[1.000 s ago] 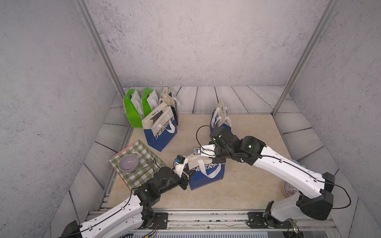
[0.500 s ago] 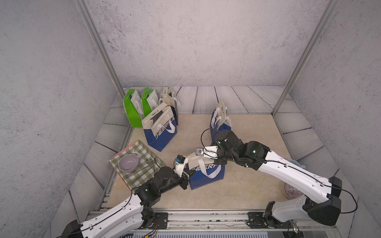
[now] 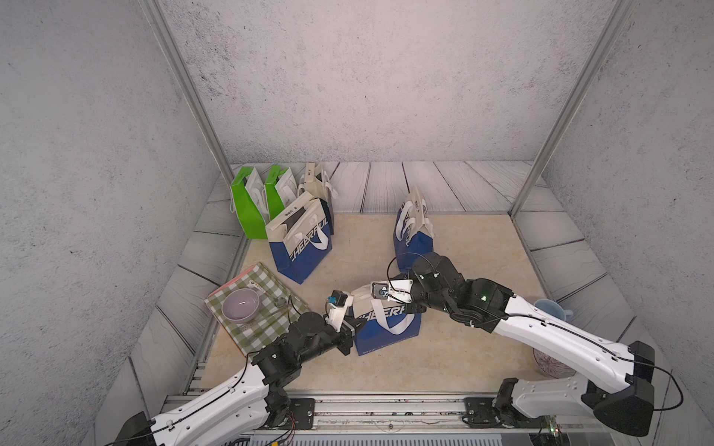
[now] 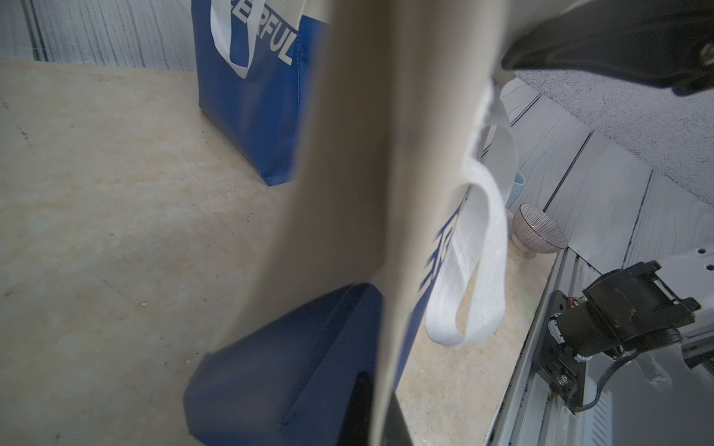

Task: Open the takeout bag
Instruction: Open the takeout bag at the center of the board.

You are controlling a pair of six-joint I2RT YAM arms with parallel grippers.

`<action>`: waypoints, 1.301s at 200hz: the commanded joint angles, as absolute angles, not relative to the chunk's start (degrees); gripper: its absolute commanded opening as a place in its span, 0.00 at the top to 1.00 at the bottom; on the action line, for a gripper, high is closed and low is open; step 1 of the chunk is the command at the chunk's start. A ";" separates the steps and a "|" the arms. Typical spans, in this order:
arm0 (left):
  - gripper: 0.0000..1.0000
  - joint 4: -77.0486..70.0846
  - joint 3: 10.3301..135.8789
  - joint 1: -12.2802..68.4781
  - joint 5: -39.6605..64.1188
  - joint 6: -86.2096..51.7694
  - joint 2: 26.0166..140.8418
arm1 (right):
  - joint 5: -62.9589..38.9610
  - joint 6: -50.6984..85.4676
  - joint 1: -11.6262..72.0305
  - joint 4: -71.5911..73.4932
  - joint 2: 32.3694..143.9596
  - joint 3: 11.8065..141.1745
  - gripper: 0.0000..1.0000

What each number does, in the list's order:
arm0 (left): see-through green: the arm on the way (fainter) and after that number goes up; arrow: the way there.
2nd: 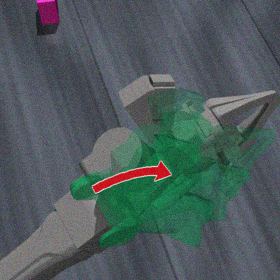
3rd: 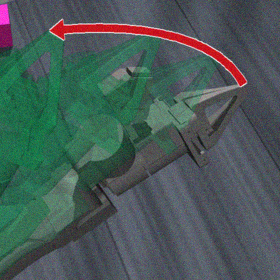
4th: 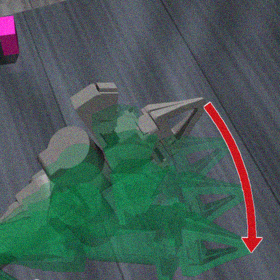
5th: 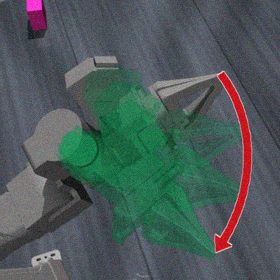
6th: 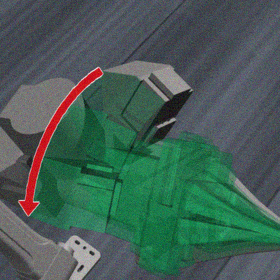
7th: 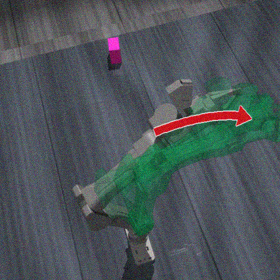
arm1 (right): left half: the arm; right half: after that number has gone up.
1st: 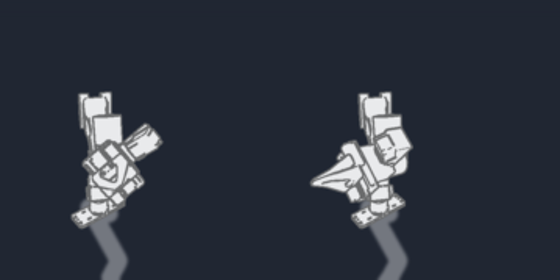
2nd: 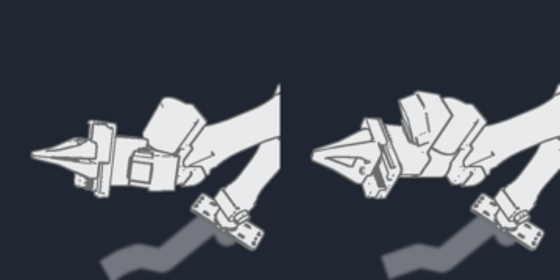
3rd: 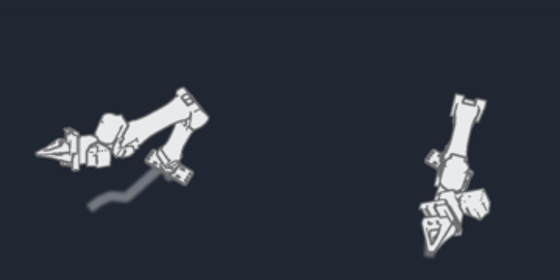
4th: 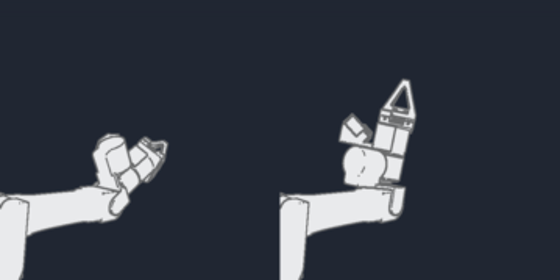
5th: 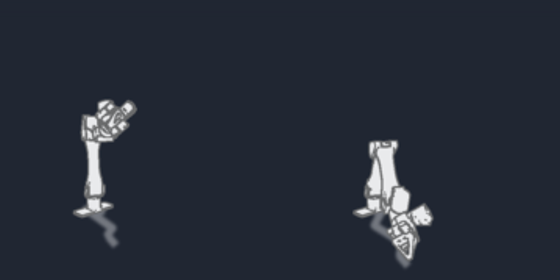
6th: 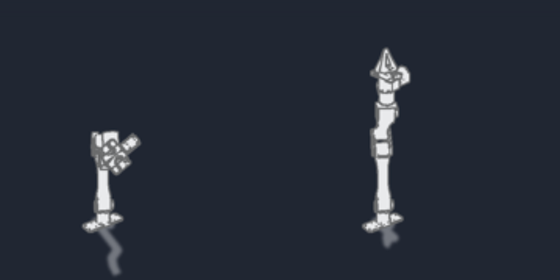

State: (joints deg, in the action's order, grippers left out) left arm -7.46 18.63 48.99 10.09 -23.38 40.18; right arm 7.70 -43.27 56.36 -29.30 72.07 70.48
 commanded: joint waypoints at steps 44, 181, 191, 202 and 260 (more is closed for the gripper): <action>1.00 -5.21 18.10 49.21 10.54 -23.17 40.78 | 9.05 -44.17 57.21 -16.17 67.66 62.62 0.76; 1.00 -5.28 17.66 49.20 10.37 -23.57 40.52 | 8.74 -46.32 58.36 -12.02 66.17 58.53 0.81; 1.00 -5.15 17.59 49.17 10.45 -23.59 40.45 | 9.42 -46.26 58.36 -11.87 66.40 58.66 0.81; 1.00 -5.10 17.63 49.20 10.33 -23.63 40.28 | 9.84 -46.01 58.37 -12.23 66.83 59.05 0.82; 1.00 -5.03 17.67 49.21 10.28 -23.58 40.21 | 10.71 -45.85 58.39 -13.37 68.17 60.07 0.83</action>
